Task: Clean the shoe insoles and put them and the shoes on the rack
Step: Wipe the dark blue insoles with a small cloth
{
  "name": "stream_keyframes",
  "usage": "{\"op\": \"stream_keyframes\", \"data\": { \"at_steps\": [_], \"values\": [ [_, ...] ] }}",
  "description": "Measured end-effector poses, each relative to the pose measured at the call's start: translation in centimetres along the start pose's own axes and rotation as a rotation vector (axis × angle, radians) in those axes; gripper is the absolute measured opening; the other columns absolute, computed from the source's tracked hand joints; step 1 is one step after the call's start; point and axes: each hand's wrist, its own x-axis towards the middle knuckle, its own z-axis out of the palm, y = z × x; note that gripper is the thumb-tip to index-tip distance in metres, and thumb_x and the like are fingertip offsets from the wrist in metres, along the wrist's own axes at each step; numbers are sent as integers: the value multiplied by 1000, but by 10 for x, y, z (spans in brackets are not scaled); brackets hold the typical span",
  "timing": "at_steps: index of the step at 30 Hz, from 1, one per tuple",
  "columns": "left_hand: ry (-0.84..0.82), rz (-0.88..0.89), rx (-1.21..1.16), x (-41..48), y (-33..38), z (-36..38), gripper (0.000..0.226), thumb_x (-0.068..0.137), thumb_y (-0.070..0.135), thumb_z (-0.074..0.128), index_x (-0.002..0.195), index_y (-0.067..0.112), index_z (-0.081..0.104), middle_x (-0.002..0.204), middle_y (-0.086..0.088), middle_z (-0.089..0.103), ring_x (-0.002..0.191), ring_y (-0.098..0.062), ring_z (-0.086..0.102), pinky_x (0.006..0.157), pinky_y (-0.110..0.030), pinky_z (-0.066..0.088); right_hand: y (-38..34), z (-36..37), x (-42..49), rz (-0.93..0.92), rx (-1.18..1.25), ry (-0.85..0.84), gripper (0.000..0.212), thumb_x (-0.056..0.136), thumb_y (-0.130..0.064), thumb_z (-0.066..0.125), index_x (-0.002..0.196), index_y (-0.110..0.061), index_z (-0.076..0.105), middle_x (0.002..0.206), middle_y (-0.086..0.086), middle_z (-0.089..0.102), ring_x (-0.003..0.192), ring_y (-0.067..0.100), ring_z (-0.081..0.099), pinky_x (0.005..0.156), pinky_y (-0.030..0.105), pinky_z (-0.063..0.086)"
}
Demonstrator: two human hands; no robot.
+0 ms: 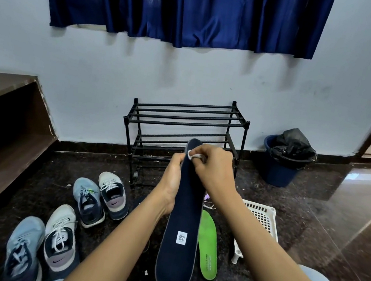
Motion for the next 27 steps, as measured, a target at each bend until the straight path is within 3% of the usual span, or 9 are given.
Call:
{"op": "stream_keyframes", "data": {
  "at_steps": [6,8,13,16,23,27],
  "values": [
    [-32,-6,-27,1,-3,8,44,91,41,37,75,6,58,67,-14,54,54,-23,51,53,-30,41,16,-8,17,130,10,131,21,80,-2,57,86,-16,72,84,3,71,80,20,65,82,32,51],
    [-20,0,-31,4,-4,5,45,93,42,37,71,9,60,63,-10,54,53,-21,51,52,-28,41,10,-6,13,100,-2,101,21,81,-3,57,87,-16,73,85,2,72,83,18,65,81,26,49],
    [18,-13,18,10,-5,-7,53,91,49,37,59,17,64,60,-7,59,56,-22,56,55,-29,42,0,11,-5,9,17,3,22,80,-4,57,87,-17,72,86,0,72,85,17,65,83,28,48],
    [8,-15,-6,10,-5,-4,53,94,45,36,61,14,61,56,-7,56,49,-20,54,48,-25,43,5,9,3,38,23,32,21,80,-4,57,88,-16,72,85,1,72,84,16,65,81,25,48],
    [-59,-33,-77,12,-10,3,46,92,43,36,95,3,59,77,-20,55,61,-27,53,55,-31,44,31,-5,28,199,43,138,22,79,-2,55,84,-15,73,81,4,71,76,18,65,77,31,53],
    [-13,-30,-113,17,-10,2,44,92,45,41,108,9,59,101,-22,57,87,-34,55,67,-34,46,46,-18,41,400,268,226,18,72,-5,66,79,-20,73,73,1,69,61,9,61,66,23,52]
  ]
}}
